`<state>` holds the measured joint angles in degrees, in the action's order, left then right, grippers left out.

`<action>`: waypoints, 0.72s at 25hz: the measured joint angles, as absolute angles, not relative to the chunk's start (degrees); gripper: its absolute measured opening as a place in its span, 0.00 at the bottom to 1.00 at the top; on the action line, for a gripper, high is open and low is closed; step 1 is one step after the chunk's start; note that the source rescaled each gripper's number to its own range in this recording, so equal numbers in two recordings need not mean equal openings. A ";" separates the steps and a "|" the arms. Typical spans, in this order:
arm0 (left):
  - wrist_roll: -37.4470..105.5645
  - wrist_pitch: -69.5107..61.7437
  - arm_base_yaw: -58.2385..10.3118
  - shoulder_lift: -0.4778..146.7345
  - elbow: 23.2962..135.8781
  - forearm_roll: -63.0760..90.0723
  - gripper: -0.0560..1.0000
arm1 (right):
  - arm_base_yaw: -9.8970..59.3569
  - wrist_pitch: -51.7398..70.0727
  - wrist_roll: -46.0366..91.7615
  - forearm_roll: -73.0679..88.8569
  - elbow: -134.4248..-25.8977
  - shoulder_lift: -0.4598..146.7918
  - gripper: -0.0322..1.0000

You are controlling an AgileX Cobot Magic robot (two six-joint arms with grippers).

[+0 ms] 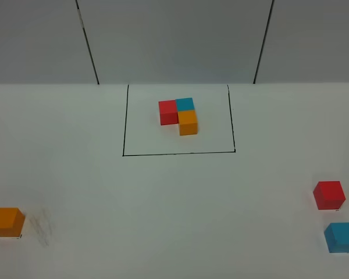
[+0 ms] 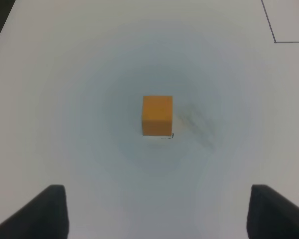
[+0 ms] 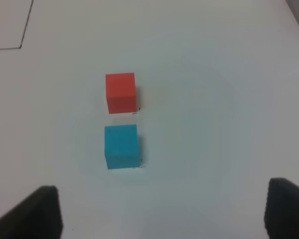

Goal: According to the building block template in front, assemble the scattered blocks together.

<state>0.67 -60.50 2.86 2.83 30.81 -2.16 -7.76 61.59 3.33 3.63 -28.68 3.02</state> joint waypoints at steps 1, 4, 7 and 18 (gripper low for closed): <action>0.65 -60.38 2.86 4.29 31.70 -2.16 0.81 | -7.76 61.59 3.33 3.63 -28.68 3.02 0.87; 0.55 -60.21 2.86 9.58 35.62 -2.17 0.81 | -7.76 61.59 3.33 3.63 -28.68 3.02 0.87; 0.00 -60.11 2.86 16.19 39.91 -2.17 0.81 | -7.76 61.59 3.33 3.63 -28.68 3.02 0.87; -0.30 -61.56 2.86 43.29 53.01 -7.54 0.81 | -7.76 61.59 3.33 3.63 -28.68 3.02 0.87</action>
